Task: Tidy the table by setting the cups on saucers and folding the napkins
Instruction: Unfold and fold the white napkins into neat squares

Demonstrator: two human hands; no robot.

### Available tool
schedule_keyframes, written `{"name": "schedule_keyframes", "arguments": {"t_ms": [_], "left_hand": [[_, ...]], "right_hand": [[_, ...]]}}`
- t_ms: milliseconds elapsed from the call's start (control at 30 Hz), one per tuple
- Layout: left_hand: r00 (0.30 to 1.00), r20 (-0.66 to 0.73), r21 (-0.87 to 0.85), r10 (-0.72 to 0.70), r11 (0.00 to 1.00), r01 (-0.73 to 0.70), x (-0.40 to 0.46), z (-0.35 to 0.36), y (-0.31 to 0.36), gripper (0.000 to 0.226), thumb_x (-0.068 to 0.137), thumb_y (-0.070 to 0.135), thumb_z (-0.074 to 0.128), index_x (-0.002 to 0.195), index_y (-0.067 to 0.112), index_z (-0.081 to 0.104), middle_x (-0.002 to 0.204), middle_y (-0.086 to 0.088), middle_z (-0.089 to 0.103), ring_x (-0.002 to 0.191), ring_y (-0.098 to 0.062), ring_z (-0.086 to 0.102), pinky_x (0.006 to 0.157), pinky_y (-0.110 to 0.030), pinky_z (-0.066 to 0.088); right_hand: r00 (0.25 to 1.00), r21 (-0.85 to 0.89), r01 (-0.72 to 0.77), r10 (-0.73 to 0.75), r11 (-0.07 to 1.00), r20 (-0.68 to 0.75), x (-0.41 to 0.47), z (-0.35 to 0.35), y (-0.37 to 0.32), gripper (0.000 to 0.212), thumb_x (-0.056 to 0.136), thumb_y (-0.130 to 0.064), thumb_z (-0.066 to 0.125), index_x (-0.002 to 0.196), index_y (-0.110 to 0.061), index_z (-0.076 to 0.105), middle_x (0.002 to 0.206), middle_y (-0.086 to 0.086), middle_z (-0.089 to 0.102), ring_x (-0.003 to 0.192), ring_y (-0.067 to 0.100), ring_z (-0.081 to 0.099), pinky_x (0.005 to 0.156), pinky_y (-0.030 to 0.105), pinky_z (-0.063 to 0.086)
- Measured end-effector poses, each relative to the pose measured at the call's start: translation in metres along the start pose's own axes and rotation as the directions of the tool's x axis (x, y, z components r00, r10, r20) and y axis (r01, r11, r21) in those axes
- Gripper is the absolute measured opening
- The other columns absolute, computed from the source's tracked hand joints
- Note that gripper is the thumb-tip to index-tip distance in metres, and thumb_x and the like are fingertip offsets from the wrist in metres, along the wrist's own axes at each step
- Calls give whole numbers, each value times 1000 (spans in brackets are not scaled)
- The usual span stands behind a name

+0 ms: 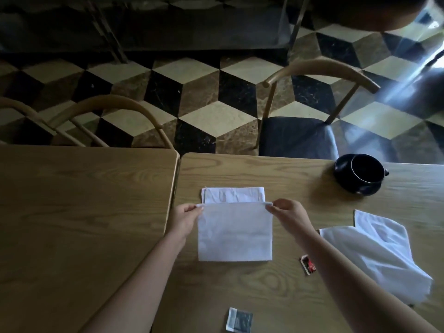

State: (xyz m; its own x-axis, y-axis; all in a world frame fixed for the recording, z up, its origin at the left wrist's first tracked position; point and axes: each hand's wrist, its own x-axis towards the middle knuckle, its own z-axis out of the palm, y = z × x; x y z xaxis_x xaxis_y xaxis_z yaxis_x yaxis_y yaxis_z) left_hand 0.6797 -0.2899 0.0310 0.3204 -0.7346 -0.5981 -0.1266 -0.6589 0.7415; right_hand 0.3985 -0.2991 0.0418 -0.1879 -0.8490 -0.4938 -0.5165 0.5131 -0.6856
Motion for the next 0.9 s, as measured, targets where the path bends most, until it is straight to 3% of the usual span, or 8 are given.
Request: {"name": "schedule_keyframes", "arguments": {"t_ms": [133, 267, 367, 467, 667, 733, 833, 900], "left_hand": [[1000, -24, 111, 6, 994, -3, 48, 24, 4, 8, 87, 16, 70, 83, 12, 65, 75, 0, 61, 67, -12, 52, 60, -24, 38], [993, -120, 145, -14, 989, 32, 78, 40, 1, 12, 82, 20, 74, 81, 11, 67, 73, -1, 62, 66, -15, 51, 59, -26, 38], [989, -150, 186, -11, 982, 39, 92, 46, -1, 16, 81, 22, 75, 84, 8, 68, 74, 0, 62, 62, -11, 50, 54, -22, 37], [987, -163, 177, -11, 983, 40, 99, 51, -2, 18, 82, 17, 75, 89, 2, 67, 77, -3, 60, 66, -13, 49, 52, -19, 36], [980, -197, 144, -7, 989, 36, 100, 54, -4, 17, 82, 14, 76, 83, 6, 62, 74, -2, 58, 65, -13, 49, 54, -21, 38], [972, -233, 126, 0, 992, 30, 98, 56, -2, 21, 79, 15, 77, 84, 8, 57, 71, 1, 56, 63, -14, 49, 57, -26, 39], [935, -326, 327, 141, 945, -29, 82, 53, 1, 25, 77, 25, 72, 82, 16, 50, 68, 5, 56, 63, -20, 54, 60, -33, 44], [922, -159, 463, 354, 851, -247, 58, 52, -11, 17, 78, 23, 67, 79, 19, 50, 67, 4, 57, 60, -18, 54, 56, -31, 41]], "right_hand": [[999, -139, -3, 9, 990, 39, 53, 18, 4, 30, 88, -28, 67, 70, -5, 62, 58, 1, 58, 59, 20, 51, 52, 31, 33], [999, -269, -1, 15, 963, 51, 83, 28, 2, 33, 89, -24, 59, 66, -3, 49, 57, 6, 50, 59, 28, 44, 49, 32, 30], [999, -278, -27, 38, 960, 34, 97, 32, 1, 30, 87, -24, 58, 74, 2, 60, 66, 16, 67, 69, 37, 60, 55, 34, 40], [999, -277, -30, 39, 961, 28, 104, 34, 3, 30, 87, -28, 59, 81, 1, 65, 74, 17, 72, 80, 34, 66, 65, 37, 52], [999, -236, -33, 34, 971, -3, 102, 41, 11, 25, 88, -26, 62, 84, -2, 67, 82, 13, 72, 85, 32, 66, 68, 36, 49], [998, -175, -57, 51, 983, -36, 95, 44, 14, 21, 88, -26, 62, 95, -6, 65, 94, 9, 70, 95, 28, 63, 73, 36, 47], [988, -213, 36, -67, 976, -138, 66, 49, 14, 34, 89, -26, 65, 118, -9, 59, 116, 11, 59, 110, 28, 54, 87, 37, 45], [964, -312, 243, -265, 918, -27, 34, 66, 16, 32, 90, -22, 64, 120, -11, 60, 116, 11, 59, 107, 28, 54, 89, 38, 47]]}}
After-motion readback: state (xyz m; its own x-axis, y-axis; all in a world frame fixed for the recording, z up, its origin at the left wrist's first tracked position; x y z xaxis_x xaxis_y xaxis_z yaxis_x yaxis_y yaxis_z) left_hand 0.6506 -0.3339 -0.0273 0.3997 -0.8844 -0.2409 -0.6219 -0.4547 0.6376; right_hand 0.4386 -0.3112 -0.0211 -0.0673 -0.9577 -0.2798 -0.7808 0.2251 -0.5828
